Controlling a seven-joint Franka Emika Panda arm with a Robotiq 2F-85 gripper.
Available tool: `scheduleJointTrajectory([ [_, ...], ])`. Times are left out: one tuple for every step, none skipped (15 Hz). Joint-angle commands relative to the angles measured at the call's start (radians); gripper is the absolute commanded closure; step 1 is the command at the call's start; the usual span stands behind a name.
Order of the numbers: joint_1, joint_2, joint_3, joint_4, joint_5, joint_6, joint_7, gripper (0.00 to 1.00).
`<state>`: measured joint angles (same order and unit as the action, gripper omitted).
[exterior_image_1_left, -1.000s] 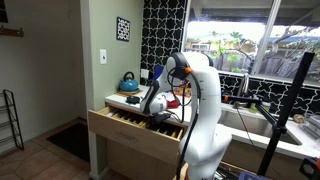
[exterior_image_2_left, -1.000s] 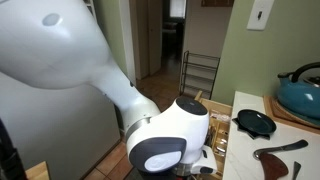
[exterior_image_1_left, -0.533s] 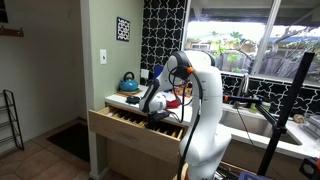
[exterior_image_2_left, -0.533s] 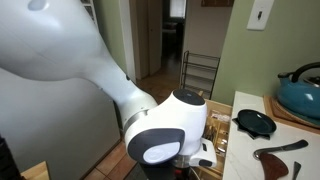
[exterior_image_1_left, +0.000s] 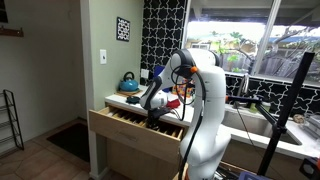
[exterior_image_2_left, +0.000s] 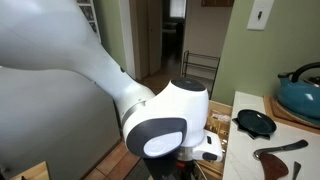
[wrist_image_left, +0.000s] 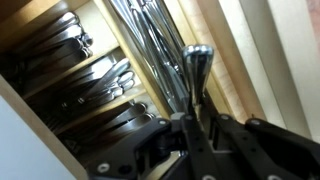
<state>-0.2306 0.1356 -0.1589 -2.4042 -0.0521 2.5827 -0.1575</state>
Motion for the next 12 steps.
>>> scheduleJointTrajectory([
  [0.014,-0.043,-0.018,-0.015,-0.01,-0.029,0.052,0.97],
  [0.014,-0.048,-0.018,-0.015,-0.01,-0.033,0.061,0.97],
  [0.014,-0.053,-0.018,-0.016,-0.006,-0.035,0.062,0.97],
  [0.014,-0.057,-0.018,-0.016,-0.006,-0.037,0.066,0.97],
  [0.012,-0.064,-0.016,-0.016,0.005,-0.043,0.061,0.97],
  [0.011,-0.069,-0.016,-0.015,0.009,-0.051,0.056,0.97],
  [0.012,-0.071,-0.02,-0.013,-0.004,-0.059,0.066,0.97],
  [0.012,-0.069,-0.02,-0.011,-0.006,-0.067,0.064,0.97],
  [0.013,-0.065,-0.021,-0.008,-0.008,-0.076,0.067,0.97],
  [0.014,-0.059,-0.017,-0.006,0.009,-0.084,0.059,0.97],
  [0.015,-0.053,-0.013,-0.001,0.028,-0.096,0.065,0.97],
  [0.017,-0.049,-0.01,0.001,0.045,-0.105,0.075,0.97],
])
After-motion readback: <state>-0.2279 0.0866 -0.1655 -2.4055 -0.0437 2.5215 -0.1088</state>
